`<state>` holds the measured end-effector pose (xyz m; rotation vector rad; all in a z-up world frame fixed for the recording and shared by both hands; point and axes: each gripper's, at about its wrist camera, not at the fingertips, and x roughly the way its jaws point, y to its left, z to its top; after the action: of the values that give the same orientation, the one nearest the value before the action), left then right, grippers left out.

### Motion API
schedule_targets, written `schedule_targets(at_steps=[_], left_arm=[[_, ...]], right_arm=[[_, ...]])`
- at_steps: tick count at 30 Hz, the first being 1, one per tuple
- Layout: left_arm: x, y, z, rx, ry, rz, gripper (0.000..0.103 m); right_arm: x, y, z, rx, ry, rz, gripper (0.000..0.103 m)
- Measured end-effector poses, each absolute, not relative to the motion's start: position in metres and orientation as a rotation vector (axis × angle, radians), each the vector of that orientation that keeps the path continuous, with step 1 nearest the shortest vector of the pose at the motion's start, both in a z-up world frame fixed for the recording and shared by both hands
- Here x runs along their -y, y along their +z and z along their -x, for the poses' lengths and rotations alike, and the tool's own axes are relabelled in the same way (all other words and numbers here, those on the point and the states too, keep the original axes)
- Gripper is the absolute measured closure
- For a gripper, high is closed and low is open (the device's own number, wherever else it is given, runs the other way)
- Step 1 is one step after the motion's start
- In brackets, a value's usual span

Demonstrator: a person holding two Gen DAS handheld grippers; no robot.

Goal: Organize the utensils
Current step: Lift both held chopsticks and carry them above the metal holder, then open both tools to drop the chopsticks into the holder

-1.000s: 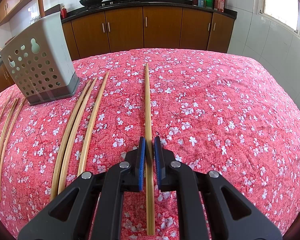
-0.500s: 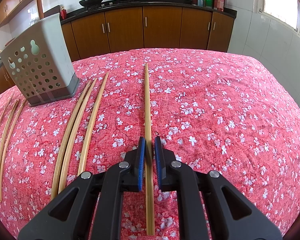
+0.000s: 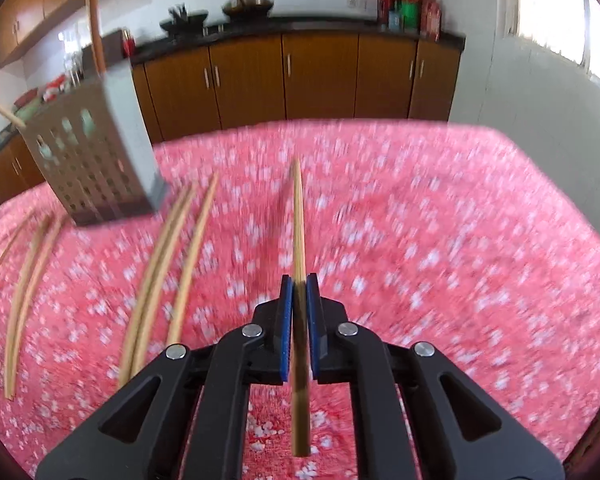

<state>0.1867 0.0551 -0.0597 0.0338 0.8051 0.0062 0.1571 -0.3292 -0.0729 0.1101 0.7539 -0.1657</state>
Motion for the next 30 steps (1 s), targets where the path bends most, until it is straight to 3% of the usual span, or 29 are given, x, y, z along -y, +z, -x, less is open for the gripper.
schedule_targets(at_steps=[9, 22, 30], left_arm=[[-0.052, 0.040, -0.176, -0.570, -0.034, 0.002, 0.095], [-0.020, 0.118, -0.154, -0.460, -0.255, 0.096, 0.095], [0.025, 0.168, -0.167, -0.285, -0.293, 0.132, 0.095]], right_arm=[[0.333, 0.009, -0.144, -0.508, -0.159, -0.091, 0.095], [0.321, 0.099, -0.128, -0.368, 0.103, -0.218, 0.095], [0.288, 0.147, -0.142, -0.217, 0.174, -0.220, 0.095]])
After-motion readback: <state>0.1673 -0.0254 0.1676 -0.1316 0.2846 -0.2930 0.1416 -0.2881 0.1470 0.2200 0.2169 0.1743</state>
